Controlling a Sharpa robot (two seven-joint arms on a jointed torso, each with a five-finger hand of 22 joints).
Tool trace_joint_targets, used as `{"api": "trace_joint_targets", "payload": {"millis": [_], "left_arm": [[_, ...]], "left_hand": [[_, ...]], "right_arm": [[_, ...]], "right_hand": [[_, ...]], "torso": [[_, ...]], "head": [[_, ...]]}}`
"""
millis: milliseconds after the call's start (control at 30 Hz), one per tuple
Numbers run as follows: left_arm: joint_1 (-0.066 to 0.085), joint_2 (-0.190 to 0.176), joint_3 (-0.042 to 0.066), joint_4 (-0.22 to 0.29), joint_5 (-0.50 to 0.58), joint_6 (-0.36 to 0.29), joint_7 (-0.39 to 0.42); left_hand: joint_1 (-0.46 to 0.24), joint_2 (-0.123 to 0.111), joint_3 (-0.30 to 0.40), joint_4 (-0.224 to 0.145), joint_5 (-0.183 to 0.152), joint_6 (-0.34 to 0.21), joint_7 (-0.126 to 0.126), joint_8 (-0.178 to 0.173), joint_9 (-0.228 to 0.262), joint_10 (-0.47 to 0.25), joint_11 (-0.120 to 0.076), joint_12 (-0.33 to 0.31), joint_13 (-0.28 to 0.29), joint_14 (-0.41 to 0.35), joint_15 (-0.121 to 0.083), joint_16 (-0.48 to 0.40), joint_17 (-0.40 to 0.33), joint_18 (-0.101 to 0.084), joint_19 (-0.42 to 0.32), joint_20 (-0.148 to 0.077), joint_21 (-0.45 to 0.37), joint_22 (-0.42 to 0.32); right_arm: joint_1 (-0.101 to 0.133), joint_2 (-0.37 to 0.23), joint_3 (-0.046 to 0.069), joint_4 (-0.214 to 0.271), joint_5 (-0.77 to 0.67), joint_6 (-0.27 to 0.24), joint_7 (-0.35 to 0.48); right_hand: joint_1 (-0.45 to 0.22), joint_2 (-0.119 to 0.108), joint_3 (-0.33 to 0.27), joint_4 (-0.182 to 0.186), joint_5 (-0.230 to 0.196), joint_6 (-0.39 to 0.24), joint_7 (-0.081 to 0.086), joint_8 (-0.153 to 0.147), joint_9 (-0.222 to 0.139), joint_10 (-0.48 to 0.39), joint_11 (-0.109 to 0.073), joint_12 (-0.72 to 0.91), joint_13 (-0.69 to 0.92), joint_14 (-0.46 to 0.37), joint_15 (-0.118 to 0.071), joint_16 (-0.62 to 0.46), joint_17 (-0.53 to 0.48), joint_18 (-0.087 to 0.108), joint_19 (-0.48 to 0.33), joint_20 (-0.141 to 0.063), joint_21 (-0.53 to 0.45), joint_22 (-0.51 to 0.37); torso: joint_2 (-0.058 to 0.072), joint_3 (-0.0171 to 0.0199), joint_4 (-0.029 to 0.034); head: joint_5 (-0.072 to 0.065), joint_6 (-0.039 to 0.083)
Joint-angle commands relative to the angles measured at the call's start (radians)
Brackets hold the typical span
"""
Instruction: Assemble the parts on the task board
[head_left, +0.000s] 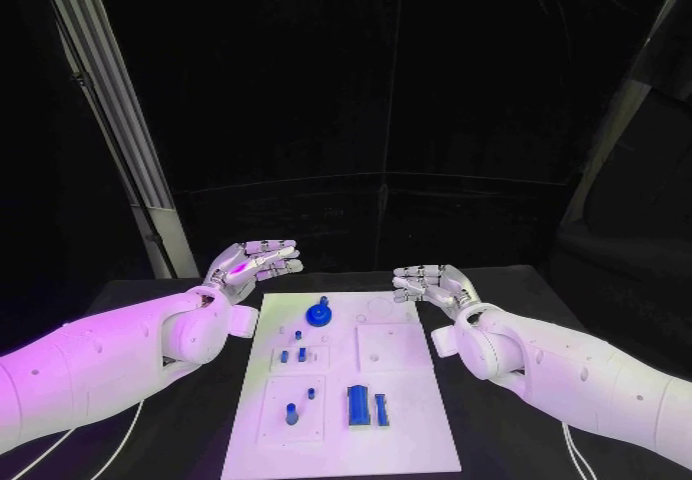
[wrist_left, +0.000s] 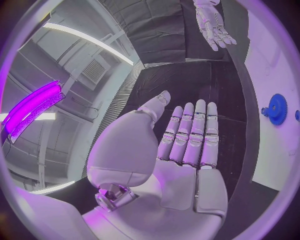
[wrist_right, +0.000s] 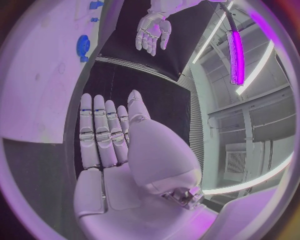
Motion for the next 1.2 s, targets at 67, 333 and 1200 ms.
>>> {"api": "trace_joint_targets", "payload": {"millis": [67,333,1200], "left_arm": [[-0.004,0.014,0.0,-0.017,0.009,-0.01,0.006],[-0.021,-0.001,0.022,0.027,-0.01,-0.075,0.003],[-0.182,-0.14,0.224,0.433,-0.183,-0.689,-0.024]], "left_hand": [[0.004,0.014,-0.016,-0.001,-0.005,0.012,-0.002,-0.012,-0.001,0.001,0.01,-0.023,0.001,0.003,0.013,-0.036,-0.001,0.016,-0.004,0.005,-0.012,-0.018],[-0.589,0.038,-0.124,0.095,-0.074,-0.431,-0.095,-0.111,-0.066,-0.457,-0.073,-0.085,-0.062,-0.431,-0.06,-0.143,-0.067,-0.066,-0.362,-0.122,-0.096,-0.126],[-1.036,0.038,-0.244,0.095,-0.155,-0.763,-0.203,-0.111,-0.066,-0.801,-0.167,-0.157,-0.062,-0.757,-0.144,-0.267,-0.067,-0.169,-0.63,-0.268,-0.192,-0.251]], "right_arm": [[0.004,0.021,0.003,-0.046,0.068,0.071,0.075],[0.026,-0.008,-0.029,0.038,0.058,-0.052,0.032],[0.171,-0.13,-0.204,0.424,0.306,-0.442,0.135]], "right_hand": [[-0.01,0.011,-0.005,-0.016,-0.008,0.007,0.001,-0.006,-0.013,0.009,0.001,-0.008,-0.01,-0.001,0.005,-0.005,-0.023,0.004,0.013,0.002,-0.025,-0.025],[-0.721,-0.052,0.127,-0.064,-0.131,-0.436,-0.084,-0.069,-0.138,-0.51,-0.065,-0.079,-0.073,-0.539,-0.103,-0.067,-0.119,-0.071,-0.453,-0.099,-0.116,-0.16],[-1.254,-0.128,0.278,-0.064,-0.131,-0.768,-0.184,-0.069,-0.138,-0.898,-0.142,-0.079,-0.073,-0.944,-0.103,-0.067,-0.119,-0.179,-0.801,-0.215,-0.223,-0.318]], "torso": [[-0.012,0.004,0.0048],[-0.013,0.0173,0.0032],[-0.021,0.0319,0.0056]], "head": [[0.004,0.011],[0.035,-0.01],[0.064,-0.023]]}}
